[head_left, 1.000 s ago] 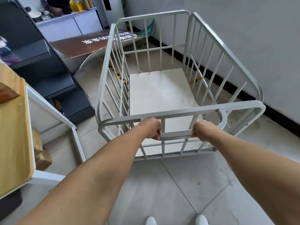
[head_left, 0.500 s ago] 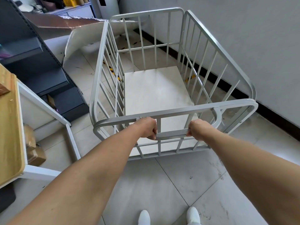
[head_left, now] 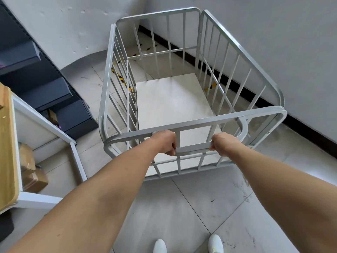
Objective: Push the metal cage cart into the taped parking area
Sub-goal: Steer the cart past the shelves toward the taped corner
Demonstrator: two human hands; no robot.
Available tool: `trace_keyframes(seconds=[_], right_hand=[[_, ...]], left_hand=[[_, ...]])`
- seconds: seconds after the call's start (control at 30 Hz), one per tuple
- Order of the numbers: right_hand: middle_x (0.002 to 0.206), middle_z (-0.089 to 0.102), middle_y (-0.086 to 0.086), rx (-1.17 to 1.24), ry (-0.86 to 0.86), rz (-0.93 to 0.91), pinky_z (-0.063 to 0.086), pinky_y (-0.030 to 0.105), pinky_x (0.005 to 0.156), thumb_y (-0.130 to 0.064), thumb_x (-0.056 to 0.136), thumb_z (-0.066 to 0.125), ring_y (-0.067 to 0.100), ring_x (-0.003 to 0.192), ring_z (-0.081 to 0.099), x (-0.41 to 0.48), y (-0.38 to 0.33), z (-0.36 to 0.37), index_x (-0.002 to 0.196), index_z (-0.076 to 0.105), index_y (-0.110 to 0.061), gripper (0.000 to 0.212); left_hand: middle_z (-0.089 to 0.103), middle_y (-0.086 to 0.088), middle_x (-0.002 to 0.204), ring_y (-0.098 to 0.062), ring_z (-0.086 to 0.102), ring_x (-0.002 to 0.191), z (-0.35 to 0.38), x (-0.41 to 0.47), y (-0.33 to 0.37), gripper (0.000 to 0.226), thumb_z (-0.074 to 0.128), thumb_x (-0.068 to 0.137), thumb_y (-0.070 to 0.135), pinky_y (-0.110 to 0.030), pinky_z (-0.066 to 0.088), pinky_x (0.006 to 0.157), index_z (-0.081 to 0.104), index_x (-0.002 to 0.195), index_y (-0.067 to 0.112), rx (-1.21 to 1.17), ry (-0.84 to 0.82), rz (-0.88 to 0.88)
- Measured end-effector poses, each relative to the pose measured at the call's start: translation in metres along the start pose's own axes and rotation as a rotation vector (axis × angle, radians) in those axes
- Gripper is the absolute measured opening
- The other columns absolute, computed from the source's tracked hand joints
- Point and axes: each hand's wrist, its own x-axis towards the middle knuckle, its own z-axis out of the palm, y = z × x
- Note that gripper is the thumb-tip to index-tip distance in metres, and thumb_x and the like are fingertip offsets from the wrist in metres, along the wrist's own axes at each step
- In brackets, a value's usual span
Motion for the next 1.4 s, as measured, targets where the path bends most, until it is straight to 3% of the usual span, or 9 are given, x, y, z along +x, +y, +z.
trace_keyframes(seconds=[0.1, 0.37, 0.5, 0.63, 0.8, 0.9, 1.07, 1.27, 1.4], right_hand=[[0.116, 0.064, 0.012, -0.008, 0.004, 0.003, 0.044, 0.025, 0.080, -0.011, 0.093, 0.056, 0.031, 0.107, 0.062, 0.012, 0.010, -0.007, 0.104, 0.068, -0.012, 0.017], [0.115, 0.065, 0.011, -0.025, -0.001, -0.017, 0.048, 0.028, 0.085, -0.008, 0.093, 0.056, 0.030, 0.106, 0.063, 0.048, 0.048, -0.031, 0.105, 0.069, -0.010, 0.018], [0.111, 0.066, 0.010, -0.041, 0.012, -0.033, 0.049, 0.030, 0.083, -0.009, 0.093, 0.054, 0.028, 0.101, 0.064, 0.068, 0.073, -0.043, 0.094, 0.067, -0.014, 0.014], [0.108, 0.065, 0.012, -0.061, 0.004, -0.045, 0.044, 0.028, 0.077, -0.011, 0.093, 0.055, 0.030, 0.100, 0.062, 0.089, 0.093, -0.058, 0.087, 0.061, -0.017, 0.011], [0.108, 0.065, 0.015, -0.051, 0.024, -0.043, 0.046, 0.031, 0.079, -0.015, 0.094, 0.056, 0.032, 0.101, 0.063, 0.119, 0.114, -0.072, 0.096, 0.066, -0.012, 0.011], [0.107, 0.066, 0.015, -0.047, 0.041, -0.043, 0.048, 0.032, 0.084, -0.016, 0.094, 0.055, 0.032, 0.101, 0.063, 0.136, 0.119, -0.080, 0.102, 0.067, -0.008, 0.016], [0.103, 0.067, 0.013, -0.032, 0.043, -0.047, 0.051, 0.033, 0.084, -0.018, 0.093, 0.058, 0.030, 0.095, 0.064, 0.165, 0.116, -0.093, 0.098, 0.069, -0.011, 0.014], [0.105, 0.066, 0.013, -0.043, 0.054, -0.052, 0.051, 0.033, 0.085, -0.011, 0.092, 0.055, 0.029, 0.092, 0.063, 0.196, 0.105, -0.109, 0.081, 0.056, -0.017, 0.012], [0.105, 0.066, 0.013, -0.029, 0.052, -0.047, 0.052, 0.033, 0.084, -0.010, 0.091, 0.055, 0.030, 0.095, 0.064, 0.222, 0.101, -0.118, 0.097, 0.068, -0.011, 0.013]], left_hand=[[0.074, 0.003, 0.093, -0.013, 0.061, 0.080, -0.008, 0.014, 0.008, 0.010, 0.073, 0.083, 0.016, -0.024, 0.050, 0.074, 0.077, 0.092, 0.017, 0.001, -0.007, -0.006], [0.075, 0.000, 0.092, -0.014, 0.059, 0.074, -0.026, 0.055, 0.037, 0.007, 0.073, 0.081, 0.013, -0.023, 0.048, 0.071, 0.076, 0.086, 0.017, 0.005, 0.000, -0.017], [0.074, 0.000, 0.090, -0.014, 0.060, 0.075, -0.034, 0.078, 0.055, 0.007, 0.073, 0.080, 0.012, -0.024, 0.048, 0.072, 0.076, 0.085, 0.017, -0.018, 0.026, -0.039], [0.075, -0.002, 0.092, -0.018, 0.065, 0.085, -0.041, 0.100, 0.069, 0.008, 0.072, 0.081, 0.013, -0.026, 0.047, 0.079, 0.077, 0.088, 0.013, -0.068, 0.067, -0.062], [0.075, -0.004, 0.097, -0.022, 0.066, 0.097, -0.050, 0.128, 0.080, 0.011, 0.071, 0.082, 0.017, -0.029, 0.048, 0.088, 0.077, 0.091, 0.014, -0.105, 0.122, -0.074], [0.074, -0.005, 0.099, -0.023, 0.065, 0.098, -0.057, 0.144, 0.080, 0.010, 0.071, 0.082, 0.015, -0.029, 0.043, 0.086, 0.076, 0.090, 0.013, -0.121, 0.137, -0.080], [0.073, -0.004, 0.100, -0.022, 0.064, 0.096, -0.074, 0.168, 0.071, 0.010, 0.071, 0.083, 0.015, -0.030, 0.049, 0.087, 0.076, 0.091, 0.013, -0.116, 0.137, -0.073], [0.074, -0.007, 0.096, -0.025, 0.068, 0.096, -0.095, 0.200, 0.051, 0.010, 0.071, 0.080, 0.012, -0.032, 0.055, 0.084, 0.077, 0.087, 0.010, -0.080, 0.136, -0.074], [0.074, -0.006, 0.096, -0.023, 0.066, 0.094, -0.110, 0.218, 0.041, 0.010, 0.073, 0.080, 0.014, -0.032, 0.054, 0.087, 0.077, 0.088, 0.010, -0.091, 0.151, -0.092]])
